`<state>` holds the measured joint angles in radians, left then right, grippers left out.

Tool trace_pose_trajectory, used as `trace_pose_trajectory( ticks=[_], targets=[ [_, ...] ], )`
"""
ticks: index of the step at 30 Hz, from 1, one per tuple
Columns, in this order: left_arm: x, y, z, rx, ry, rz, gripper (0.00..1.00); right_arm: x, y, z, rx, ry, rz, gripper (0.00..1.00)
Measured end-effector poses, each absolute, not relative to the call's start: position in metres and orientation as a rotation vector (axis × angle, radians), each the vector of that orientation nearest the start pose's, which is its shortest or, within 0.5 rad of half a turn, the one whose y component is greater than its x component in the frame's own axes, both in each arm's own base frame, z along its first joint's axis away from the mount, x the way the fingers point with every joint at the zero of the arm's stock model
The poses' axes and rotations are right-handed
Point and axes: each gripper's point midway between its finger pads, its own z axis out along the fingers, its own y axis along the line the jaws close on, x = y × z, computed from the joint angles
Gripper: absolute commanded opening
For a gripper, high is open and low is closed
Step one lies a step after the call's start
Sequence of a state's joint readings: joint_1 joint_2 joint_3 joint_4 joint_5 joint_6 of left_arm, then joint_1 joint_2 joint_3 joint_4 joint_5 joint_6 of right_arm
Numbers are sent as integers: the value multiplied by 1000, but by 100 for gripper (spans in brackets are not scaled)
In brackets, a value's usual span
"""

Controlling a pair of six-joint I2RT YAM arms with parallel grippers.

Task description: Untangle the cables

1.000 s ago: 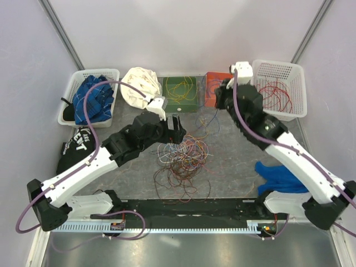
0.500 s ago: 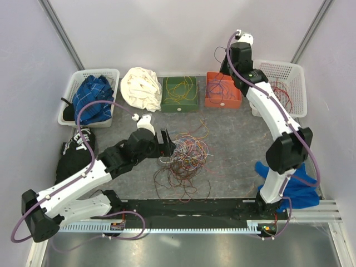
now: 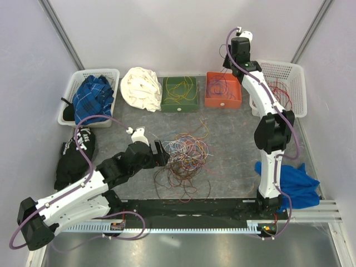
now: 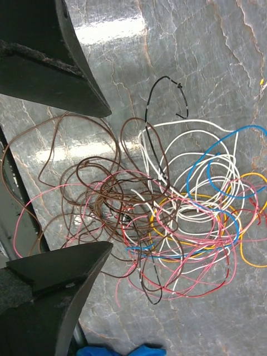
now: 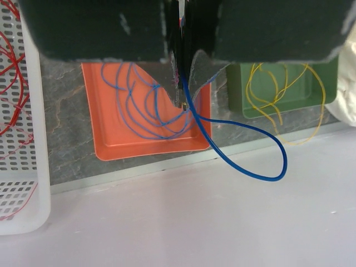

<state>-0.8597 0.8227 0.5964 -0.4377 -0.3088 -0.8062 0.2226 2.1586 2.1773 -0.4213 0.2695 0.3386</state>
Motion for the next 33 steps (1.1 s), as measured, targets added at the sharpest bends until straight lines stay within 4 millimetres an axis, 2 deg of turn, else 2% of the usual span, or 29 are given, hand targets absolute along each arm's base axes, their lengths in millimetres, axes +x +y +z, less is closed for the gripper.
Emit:
trace_pose_trajectory(
  ticks=[2,3,4,5,8,11,15,18,20,23,25,27,29,30,32,33],
  targets=[
    [197,-190,131,-125,2253,-579,99,619,98,256,295,1949,89,1],
    [198,-190,130,-132,2250,-583,99,622,95,252,299,1953,83,10],
    [198,-190,128,-138,2250,-585,100,624,92,247,302,1961,78,24],
    [198,-191,126,-142,2251,-586,100,625,90,241,305,1969,74,52],
    [198,-191,119,-152,2267,-578,99,628,84,227,308,1996,62,78],
    [197,-191,112,-151,2290,-559,99,628,82,224,310,2004,55,88],
    [198,-192,111,-155,2293,-558,99,627,87,236,305,1984,69,89],
    [198,-193,113,-167,2286,-571,99,616,98,254,295,1957,93,87],
    [198,-193,116,-179,2276,-585,99,595,108,270,277,1947,109,84],
    [198,-193,121,-202,2257,-615,98,548,139,301,218,1906,171,77],
    [196,-193,123,-223,2245,-639,98,511,168,319,161,1874,239,71],
    [195,-193,125,-237,2238,-658,98,465,200,328,92,1849,341,67],
    [194,-193,126,-252,2231,-678,98,429,220,323,51,1834,431,67],
    [193,-193,126,-259,2228,-688,98,409,225,309,33,1856,460,67],
    [191,-193,127,-265,2227,-706,98,387,229,282,16,1898,479,67],
    [190,-194,127,-264,2229,-716,98,373,233,261,-2,1938,484,67]
  ],
)
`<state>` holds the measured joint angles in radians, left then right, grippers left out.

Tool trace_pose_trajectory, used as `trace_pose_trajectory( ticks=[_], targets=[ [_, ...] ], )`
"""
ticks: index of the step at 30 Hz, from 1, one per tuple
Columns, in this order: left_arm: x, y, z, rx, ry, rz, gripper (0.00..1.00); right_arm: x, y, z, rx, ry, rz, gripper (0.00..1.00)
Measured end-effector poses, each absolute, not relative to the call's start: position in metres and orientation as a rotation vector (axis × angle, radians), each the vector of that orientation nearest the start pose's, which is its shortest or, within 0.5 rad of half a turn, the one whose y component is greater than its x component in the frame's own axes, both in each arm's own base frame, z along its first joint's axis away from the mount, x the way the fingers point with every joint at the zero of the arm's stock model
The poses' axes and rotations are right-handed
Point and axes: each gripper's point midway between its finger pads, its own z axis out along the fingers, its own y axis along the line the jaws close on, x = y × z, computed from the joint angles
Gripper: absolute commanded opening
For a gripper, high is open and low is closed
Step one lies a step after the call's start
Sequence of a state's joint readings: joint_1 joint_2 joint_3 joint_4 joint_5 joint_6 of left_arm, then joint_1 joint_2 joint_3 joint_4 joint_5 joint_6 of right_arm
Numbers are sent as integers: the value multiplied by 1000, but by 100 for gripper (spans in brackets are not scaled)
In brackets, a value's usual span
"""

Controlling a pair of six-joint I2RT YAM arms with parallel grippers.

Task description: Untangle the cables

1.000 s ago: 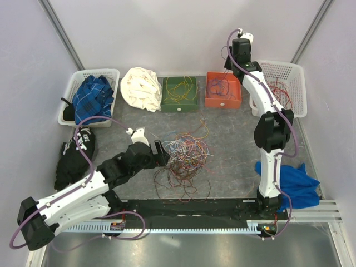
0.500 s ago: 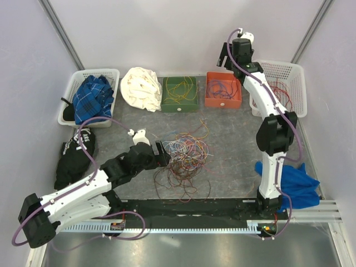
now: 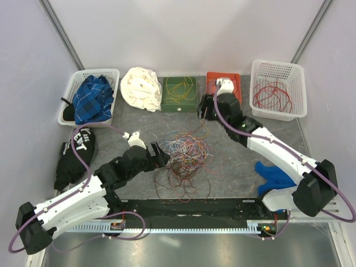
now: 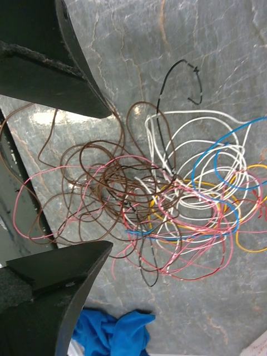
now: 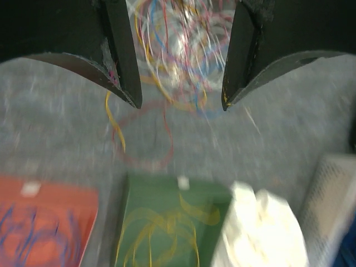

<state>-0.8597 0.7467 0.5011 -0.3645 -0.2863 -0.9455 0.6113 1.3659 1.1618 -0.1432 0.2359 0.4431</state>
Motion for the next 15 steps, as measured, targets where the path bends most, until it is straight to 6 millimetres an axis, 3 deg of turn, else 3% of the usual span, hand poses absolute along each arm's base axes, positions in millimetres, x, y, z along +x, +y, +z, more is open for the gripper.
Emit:
trace_pose_trajectory(
  ticks=[4,6,10,15],
  targets=[
    [188,-196,127,-260,2237,-732,98,324,244,180,-103,2108,457,66],
    [187,-197,127,-258,2241,-743,98,295,248,150,-173,2175,452,65],
    [185,-199,129,-267,2240,-762,97,261,249,131,-240,2218,463,64],
    [184,-199,128,-286,2241,-773,97,253,240,117,-223,2230,447,68]
  ],
)
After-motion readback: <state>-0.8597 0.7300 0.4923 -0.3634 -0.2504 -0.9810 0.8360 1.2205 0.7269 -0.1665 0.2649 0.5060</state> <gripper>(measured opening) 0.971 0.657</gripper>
